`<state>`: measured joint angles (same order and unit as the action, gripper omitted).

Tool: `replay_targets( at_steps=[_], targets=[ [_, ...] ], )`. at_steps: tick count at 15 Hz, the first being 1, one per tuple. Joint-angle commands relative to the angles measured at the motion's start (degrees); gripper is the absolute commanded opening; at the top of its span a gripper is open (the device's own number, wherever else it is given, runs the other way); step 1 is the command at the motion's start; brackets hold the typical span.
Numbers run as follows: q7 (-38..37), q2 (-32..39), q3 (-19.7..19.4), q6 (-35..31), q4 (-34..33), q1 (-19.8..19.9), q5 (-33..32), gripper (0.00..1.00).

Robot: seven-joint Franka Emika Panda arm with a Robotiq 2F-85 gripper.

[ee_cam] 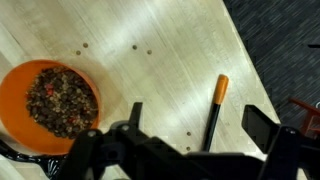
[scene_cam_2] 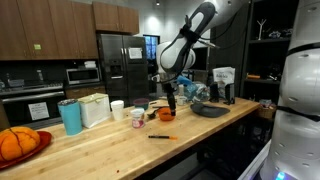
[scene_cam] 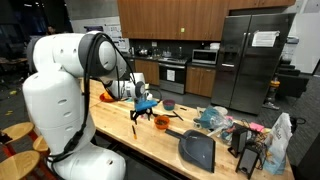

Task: Put the orange and black pen in the stacked white cups.

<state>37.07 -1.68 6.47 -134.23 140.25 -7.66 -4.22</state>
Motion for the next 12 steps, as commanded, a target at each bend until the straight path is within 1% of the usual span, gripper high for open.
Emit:
replay_targets(
  at_steps=[1,4,7,10,12],
  targets=[
    [3.7,0.6,0.1,-5.4,1.1,-0.1,0.9,1.0],
    [5.5,3.5,0.9,-12.7,1.6,-0.5,1.4,1.0],
    [8.0,7.1,2.5,-17.9,1.7,-0.6,4.3,1.0],
    [6.4,9.7,4.9,-19.4,1.5,-0.3,7.7,1.0],
    [1.9,10.1,5.3,-19.8,2.2,-0.7,6.3,1.0]
  ],
)
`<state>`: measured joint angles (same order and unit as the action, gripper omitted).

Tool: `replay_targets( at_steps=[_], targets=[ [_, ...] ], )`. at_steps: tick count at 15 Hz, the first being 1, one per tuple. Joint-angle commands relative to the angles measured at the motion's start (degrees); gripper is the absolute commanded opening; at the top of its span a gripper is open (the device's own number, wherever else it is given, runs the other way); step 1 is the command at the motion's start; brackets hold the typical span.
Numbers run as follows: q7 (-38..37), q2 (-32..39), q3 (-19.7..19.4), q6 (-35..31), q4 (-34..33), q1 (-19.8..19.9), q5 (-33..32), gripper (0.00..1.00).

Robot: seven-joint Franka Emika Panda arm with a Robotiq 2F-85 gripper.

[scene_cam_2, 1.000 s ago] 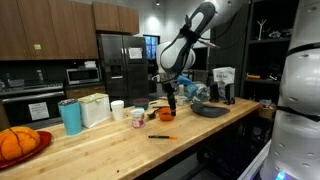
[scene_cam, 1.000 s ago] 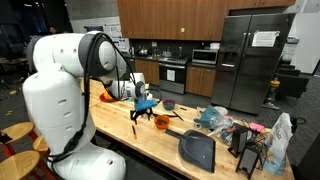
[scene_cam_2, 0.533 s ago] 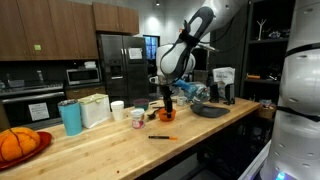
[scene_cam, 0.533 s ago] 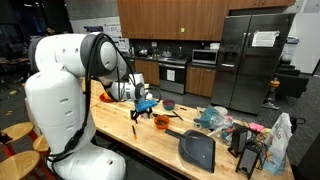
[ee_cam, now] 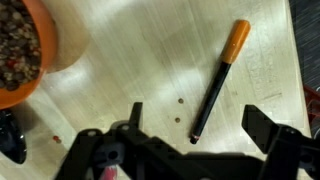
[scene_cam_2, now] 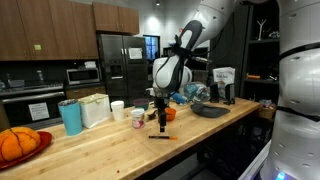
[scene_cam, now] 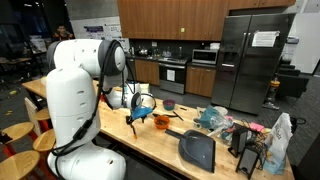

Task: Put the orange and black pen in the stacked white cups.

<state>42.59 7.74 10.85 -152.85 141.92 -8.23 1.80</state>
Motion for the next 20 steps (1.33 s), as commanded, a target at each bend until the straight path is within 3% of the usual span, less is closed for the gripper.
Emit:
replay_targets(
  at_steps=[1,9,15,17,20],
  targets=[
    [-6.2,0.3,1.1,-1.3,1.1,-0.5,-0.9,1.0],
    [-22.2,0.2,1.3,-1.2,4.1,-2.2,-7.6,1.0],
    [-28.0,0.9,0.9,-3.0,6.5,-2.1,-10.2,1.0],
    [-28.7,0.7,0.7,-3.6,7.1,-2.1,-10.6,0.73],
    [-29.4,0.7,0.2,-4.3,7.7,-2.0,-12.0,0.53]
  ],
)
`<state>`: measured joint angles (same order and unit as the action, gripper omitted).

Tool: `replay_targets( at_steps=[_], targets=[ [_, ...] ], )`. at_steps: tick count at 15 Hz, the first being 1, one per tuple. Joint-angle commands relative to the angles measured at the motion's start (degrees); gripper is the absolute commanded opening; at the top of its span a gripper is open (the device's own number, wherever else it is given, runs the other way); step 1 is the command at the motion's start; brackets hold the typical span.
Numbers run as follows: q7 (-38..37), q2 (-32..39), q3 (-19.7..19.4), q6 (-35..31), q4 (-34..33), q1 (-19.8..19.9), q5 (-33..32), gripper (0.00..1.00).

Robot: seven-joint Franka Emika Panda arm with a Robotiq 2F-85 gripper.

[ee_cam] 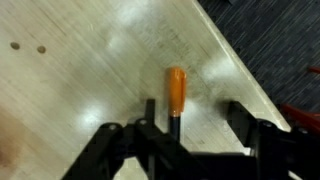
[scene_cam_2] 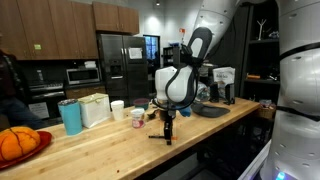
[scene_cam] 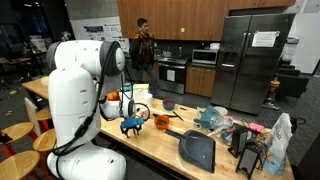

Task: Put the orange and black pen in the stacked white cups.

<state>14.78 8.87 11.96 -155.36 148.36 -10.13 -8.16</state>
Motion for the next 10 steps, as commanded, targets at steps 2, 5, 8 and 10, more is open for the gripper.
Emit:
replay_targets(
  at_steps=[2,5,8,10],
  targets=[
    [-1.9,-0.4,-0.9,-2.2,1.6,0.1,-1.6,0.38],
    [0.2,1.2,0.2,2.7,0.2,0.8,2.1,0.29],
    [2.6,1.2,0.7,3.6,-0.4,1.8,6.3,0.09],
    [3.7,1.2,0.6,4.1,-0.9,2.4,7.7,0.0]
  ],
)
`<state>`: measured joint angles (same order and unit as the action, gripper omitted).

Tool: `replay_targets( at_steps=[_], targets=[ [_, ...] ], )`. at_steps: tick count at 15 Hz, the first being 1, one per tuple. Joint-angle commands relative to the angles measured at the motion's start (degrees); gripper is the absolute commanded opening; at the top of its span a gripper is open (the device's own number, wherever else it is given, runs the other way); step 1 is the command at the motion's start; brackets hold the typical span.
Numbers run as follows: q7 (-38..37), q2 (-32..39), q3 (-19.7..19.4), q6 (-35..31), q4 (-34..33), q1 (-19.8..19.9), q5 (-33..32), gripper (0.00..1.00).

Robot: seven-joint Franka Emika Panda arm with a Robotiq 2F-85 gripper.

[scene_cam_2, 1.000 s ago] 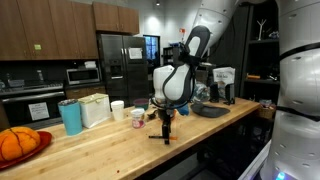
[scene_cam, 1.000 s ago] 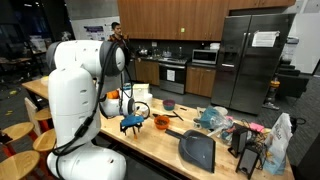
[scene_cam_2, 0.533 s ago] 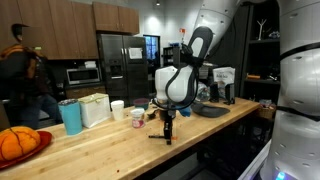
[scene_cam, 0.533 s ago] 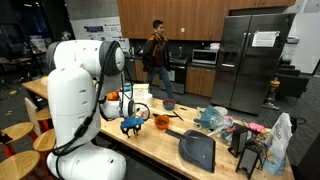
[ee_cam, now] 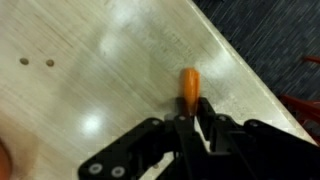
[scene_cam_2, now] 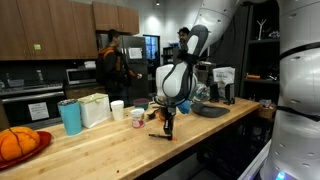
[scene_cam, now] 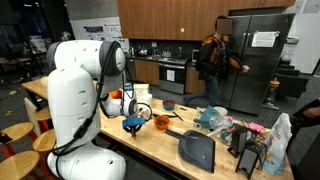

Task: Put the orange and black pen in the stacked white cups.

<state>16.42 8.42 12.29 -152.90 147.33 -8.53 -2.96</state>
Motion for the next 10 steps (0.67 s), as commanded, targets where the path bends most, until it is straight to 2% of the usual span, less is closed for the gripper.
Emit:
replay_targets(
  at_steps=[1,2,7,10],
  targets=[
    [2.6,1.7,0.3,1.7,0.1,1.0,3.2,0.0],
    [3.1,1.6,0.4,1.9,0.1,1.2,3.9,0.03],
    [8.0,1.7,1.1,3.6,-0.5,1.8,7.3,0.03],
    [14.5,0.2,2.4,8.9,-1.4,2.0,10.0,0.03]
  ],
)
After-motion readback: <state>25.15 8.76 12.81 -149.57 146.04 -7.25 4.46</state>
